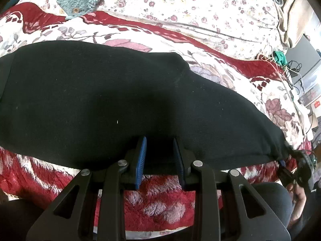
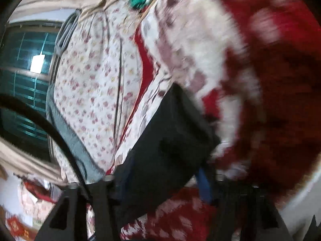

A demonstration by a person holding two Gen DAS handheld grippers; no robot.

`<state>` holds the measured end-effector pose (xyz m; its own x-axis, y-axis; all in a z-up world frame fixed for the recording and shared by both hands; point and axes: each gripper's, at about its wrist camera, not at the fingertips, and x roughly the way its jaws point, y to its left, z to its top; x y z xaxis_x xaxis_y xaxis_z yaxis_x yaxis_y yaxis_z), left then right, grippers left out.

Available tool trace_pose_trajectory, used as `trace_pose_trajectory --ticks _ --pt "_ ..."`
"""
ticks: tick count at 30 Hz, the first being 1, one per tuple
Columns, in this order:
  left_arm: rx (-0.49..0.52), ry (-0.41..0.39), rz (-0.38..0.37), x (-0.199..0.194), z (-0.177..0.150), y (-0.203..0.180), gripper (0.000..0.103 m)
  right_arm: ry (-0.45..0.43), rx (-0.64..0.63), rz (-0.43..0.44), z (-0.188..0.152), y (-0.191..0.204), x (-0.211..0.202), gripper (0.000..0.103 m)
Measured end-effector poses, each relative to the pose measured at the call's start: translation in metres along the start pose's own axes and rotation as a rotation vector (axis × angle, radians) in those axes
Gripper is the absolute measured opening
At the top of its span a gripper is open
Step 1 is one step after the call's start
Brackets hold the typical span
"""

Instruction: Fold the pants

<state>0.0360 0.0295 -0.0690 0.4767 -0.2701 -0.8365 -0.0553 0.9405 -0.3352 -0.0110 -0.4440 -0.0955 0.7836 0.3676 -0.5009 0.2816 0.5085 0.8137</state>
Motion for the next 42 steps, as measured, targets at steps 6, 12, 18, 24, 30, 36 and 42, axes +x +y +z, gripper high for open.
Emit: trace_pose_trajectory --ticks 6,12,18,24,30,36,42 --pt "-0.024 -0.004 -0.035 -0.006 0.001 0.003 0.026 -0.053 -0.093 -0.068 -0.013 -0.004 -0.003 0.011" --pt "0.087 -0.052 -0.361 -0.037 0.031 -0.047 0.027 -0.142 -0.73 -0.341 -0.051 0.061 0.009 0.009" --pt "0.333 0.208 -0.467 0.0 0.071 -0.179 0.039 -0.216 -1.08 -0.472 -0.096 0.084 0.026 0.009" --pt "0.384 0.354 -0.499 0.027 0.087 -0.256 0.044 -0.278 -1.267 -0.455 -0.113 0.118 0.023 0.009" --pt "0.471 0.39 -0.464 0.024 0.088 -0.272 0.051 -0.269 -1.415 -0.447 -0.14 0.146 0.035 0.009" --pt "0.504 0.401 -0.32 0.03 0.089 -0.265 0.062 -0.263 -1.579 -0.482 -0.162 0.166 0.046 0.009" --pt "0.464 0.4 -0.282 0.032 0.103 -0.25 0.062 -0.248 -1.708 -0.535 -0.176 0.181 0.055 0.009"
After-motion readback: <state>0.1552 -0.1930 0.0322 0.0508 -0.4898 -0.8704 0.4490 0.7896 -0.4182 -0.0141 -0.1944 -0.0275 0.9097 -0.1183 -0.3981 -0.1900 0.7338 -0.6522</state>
